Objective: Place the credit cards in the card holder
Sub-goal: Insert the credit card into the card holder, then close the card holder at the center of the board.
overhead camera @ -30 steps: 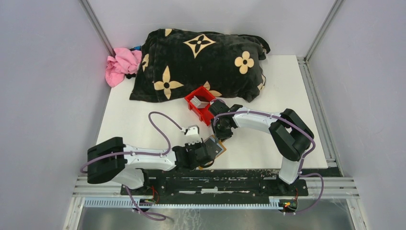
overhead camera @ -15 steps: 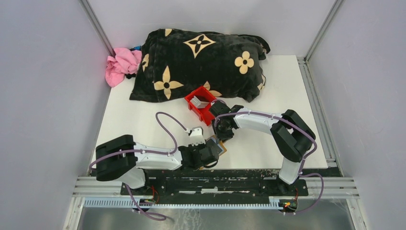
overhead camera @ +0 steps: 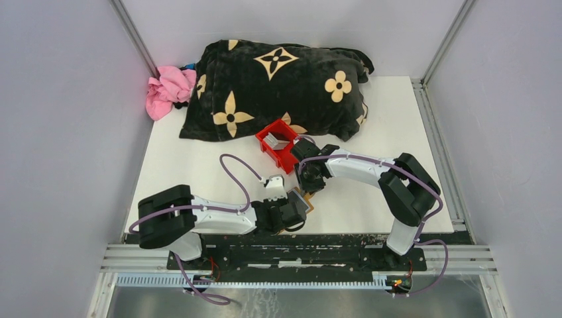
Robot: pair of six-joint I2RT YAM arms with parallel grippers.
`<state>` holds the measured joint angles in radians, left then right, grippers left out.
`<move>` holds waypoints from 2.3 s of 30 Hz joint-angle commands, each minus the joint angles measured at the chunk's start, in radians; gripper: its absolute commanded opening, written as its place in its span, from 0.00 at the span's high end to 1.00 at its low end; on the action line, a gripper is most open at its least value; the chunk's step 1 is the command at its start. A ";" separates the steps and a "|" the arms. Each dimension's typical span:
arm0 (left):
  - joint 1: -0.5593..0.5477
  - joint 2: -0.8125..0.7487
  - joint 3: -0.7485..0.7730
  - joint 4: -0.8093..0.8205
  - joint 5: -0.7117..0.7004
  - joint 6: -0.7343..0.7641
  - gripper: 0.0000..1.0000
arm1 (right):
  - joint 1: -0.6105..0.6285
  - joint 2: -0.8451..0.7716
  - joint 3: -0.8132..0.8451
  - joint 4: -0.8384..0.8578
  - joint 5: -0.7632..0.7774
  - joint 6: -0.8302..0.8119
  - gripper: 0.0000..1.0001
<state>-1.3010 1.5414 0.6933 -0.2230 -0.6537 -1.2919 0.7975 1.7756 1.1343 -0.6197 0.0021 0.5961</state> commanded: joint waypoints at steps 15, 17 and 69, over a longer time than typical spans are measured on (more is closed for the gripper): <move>0.006 -0.023 0.020 -0.071 -0.076 0.050 0.97 | -0.006 -0.010 -0.011 -0.006 0.055 -0.019 0.63; 0.010 -0.020 0.025 -0.072 -0.079 0.059 0.97 | -0.007 -0.002 -0.010 -0.006 0.045 -0.019 0.63; 0.113 -0.433 -0.329 -0.072 0.058 -0.257 0.43 | -0.027 -0.166 -0.023 0.058 -0.111 -0.055 0.35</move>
<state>-1.1851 1.1183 0.4088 -0.3470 -0.5957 -1.4773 0.7700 1.6669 1.1198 -0.5564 -0.1143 0.5667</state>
